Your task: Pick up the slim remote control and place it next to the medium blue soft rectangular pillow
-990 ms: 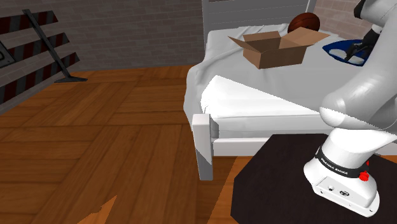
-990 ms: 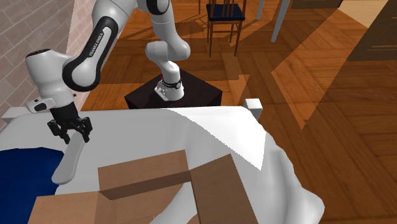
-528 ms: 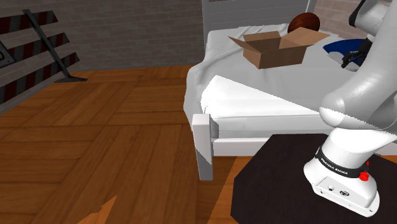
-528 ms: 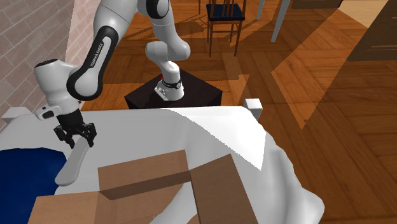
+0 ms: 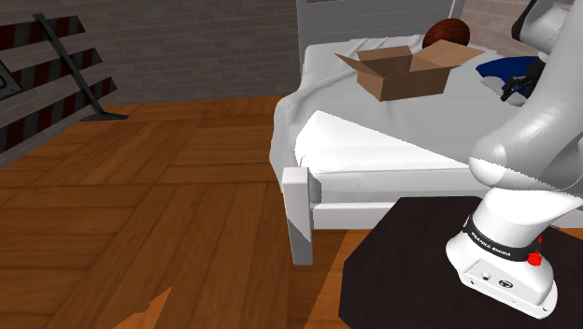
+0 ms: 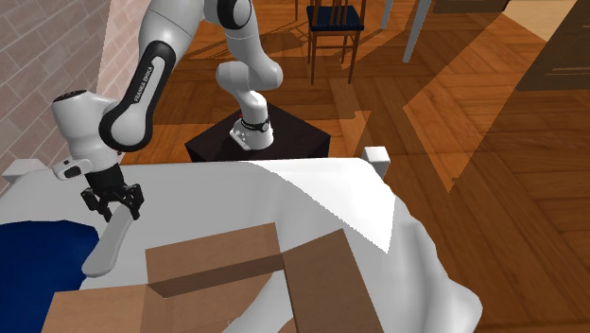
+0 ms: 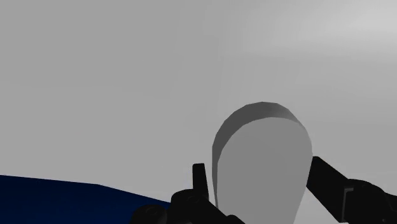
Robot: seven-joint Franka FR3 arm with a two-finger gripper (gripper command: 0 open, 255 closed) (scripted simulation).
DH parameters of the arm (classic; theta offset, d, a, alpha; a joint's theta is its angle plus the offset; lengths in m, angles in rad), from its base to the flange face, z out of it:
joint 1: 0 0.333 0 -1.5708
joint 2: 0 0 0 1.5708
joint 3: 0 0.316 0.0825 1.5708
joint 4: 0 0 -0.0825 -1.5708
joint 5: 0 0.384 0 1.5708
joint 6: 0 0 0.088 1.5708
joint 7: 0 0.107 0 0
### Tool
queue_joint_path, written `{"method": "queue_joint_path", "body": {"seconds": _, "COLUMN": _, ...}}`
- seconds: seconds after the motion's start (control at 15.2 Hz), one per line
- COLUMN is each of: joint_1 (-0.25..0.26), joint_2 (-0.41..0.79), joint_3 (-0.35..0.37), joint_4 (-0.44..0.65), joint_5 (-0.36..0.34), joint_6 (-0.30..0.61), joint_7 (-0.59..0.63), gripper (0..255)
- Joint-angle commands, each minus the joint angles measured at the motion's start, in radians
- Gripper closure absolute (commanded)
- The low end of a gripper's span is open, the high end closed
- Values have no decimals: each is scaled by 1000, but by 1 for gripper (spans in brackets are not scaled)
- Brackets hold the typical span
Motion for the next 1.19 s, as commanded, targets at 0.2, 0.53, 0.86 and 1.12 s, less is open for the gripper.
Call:
{"method": "queue_joint_path", "body": {"seconds": 0.2, "joint_1": 0, "joint_2": 0, "joint_3": 0, "joint_4": 0, "joint_5": 0, "joint_6": 1, "joint_7": 0, "gripper": 0}}
{"method": "queue_joint_path", "body": {"seconds": 0.53, "joint_1": 19, "joint_2": -97, "joint_3": -37, "joint_4": -14, "joint_5": -111, "joint_6": -50, "joint_7": 72, "gripper": 0}}
{"method": "queue_joint_path", "body": {"seconds": 0.86, "joint_1": 19, "joint_2": -122, "joint_3": -42, "joint_4": -16, "joint_5": -140, "joint_6": -65, "joint_7": 91, "gripper": 0}}
{"method": "queue_joint_path", "body": {"seconds": 1.12, "joint_1": 19, "joint_2": -122, "joint_3": -42, "joint_4": -16, "joint_5": -140, "joint_6": -65, "joint_7": 91, "gripper": 0}}
